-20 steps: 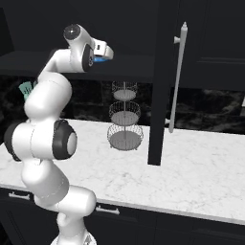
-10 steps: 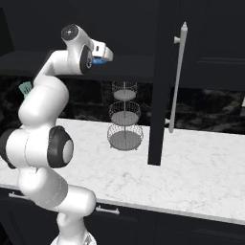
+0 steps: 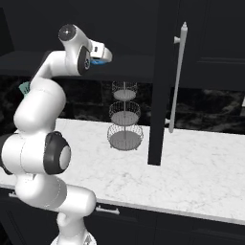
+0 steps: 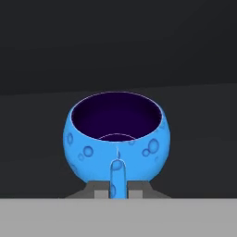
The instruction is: Gather all objects into one cabinet and sort the glasses and bowls to opposite sides.
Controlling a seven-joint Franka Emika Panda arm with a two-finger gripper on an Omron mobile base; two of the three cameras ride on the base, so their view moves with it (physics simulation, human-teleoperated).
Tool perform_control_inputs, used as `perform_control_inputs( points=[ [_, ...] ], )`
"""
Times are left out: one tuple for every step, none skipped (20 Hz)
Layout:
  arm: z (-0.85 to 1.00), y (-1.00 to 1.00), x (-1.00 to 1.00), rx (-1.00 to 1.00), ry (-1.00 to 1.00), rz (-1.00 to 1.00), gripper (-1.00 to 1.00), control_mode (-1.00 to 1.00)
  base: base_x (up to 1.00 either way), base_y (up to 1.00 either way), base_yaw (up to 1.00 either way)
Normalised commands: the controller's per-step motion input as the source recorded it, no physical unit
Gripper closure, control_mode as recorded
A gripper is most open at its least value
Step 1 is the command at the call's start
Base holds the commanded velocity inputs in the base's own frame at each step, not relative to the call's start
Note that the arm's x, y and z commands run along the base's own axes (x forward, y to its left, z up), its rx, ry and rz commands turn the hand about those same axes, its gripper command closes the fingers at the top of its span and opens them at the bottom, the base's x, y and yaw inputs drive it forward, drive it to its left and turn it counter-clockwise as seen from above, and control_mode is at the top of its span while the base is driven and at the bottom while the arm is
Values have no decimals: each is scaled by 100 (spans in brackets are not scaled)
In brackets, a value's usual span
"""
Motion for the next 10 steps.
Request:
perform_control_inputs(
  points=[
    [1, -2, -28, 0, 0, 0, 100, -100, 0, 0, 0],
    [1, -5, -25, 0, 0, 0, 100, -100, 0, 0, 0],
    [4, -6, -26, 0, 0, 0, 100, -100, 0, 0, 0],
    [4, -8, -31, 0, 0, 0, 100, -100, 0, 0, 0],
    [6, -6, -32, 0, 0, 0, 100, -100, 0, 0, 0],
    [9, -10, -39, 0, 0, 0, 100, -100, 0, 0, 0],
    [11, -14, -49, 0, 0, 0, 100, -100, 0, 0, 0],
    [11, -14, -66, 0, 0, 0, 100, -100, 0, 0, 0],
    [10, -11, -81, 0, -4, 0, 100, -100, 0, 0, 0],
    [14, -4, -84, 0, -6, 0, 100, -100, 0, 0, 0]
  ],
)
